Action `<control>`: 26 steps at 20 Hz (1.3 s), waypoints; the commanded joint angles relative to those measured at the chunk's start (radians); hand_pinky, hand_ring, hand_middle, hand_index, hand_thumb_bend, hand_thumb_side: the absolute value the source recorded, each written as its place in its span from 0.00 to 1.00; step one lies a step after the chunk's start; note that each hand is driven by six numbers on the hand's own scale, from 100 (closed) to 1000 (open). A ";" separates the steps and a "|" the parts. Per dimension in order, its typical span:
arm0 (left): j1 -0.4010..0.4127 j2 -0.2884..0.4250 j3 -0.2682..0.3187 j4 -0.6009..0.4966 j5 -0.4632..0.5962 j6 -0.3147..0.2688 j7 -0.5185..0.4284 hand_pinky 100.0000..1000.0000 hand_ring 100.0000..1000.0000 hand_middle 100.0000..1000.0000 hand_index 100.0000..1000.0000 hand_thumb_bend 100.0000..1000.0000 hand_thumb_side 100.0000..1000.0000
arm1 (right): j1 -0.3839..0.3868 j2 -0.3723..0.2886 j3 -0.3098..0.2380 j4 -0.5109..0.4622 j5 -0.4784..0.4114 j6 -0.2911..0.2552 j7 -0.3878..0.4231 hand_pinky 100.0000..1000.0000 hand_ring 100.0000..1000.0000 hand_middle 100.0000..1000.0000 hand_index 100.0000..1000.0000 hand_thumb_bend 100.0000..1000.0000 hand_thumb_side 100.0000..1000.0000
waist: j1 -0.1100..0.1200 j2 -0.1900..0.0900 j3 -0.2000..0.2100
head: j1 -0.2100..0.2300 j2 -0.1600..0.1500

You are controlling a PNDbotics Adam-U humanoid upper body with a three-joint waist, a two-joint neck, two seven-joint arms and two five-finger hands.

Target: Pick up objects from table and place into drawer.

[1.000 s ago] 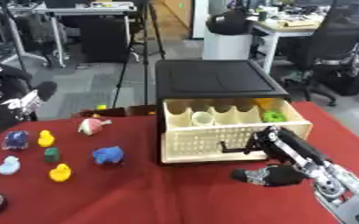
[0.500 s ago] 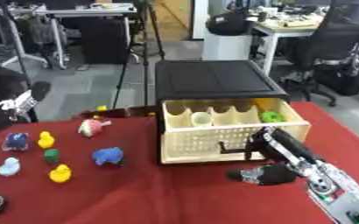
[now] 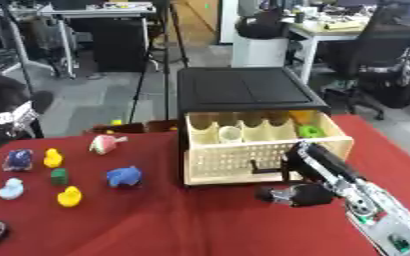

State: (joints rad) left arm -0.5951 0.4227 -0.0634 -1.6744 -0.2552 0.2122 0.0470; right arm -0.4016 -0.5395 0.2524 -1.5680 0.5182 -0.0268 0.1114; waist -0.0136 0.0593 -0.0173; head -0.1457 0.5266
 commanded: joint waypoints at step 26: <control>-0.009 0.013 0.020 -0.013 0.004 -0.005 0.006 0.30 0.35 0.36 0.58 0.66 0.56 | -0.044 0.001 -0.006 0.083 0.080 0.065 0.001 0.00 0.00 0.02 0.83 0.81 0.73 | 0.006 -0.003 0.014 | -0.010 0.003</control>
State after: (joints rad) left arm -0.5896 0.4223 -0.0578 -1.6734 -0.2552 0.2082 0.0507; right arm -0.4417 -0.5321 0.2456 -1.5162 0.5840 0.0304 0.1075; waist -0.0130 0.0593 -0.0058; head -0.1521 0.5340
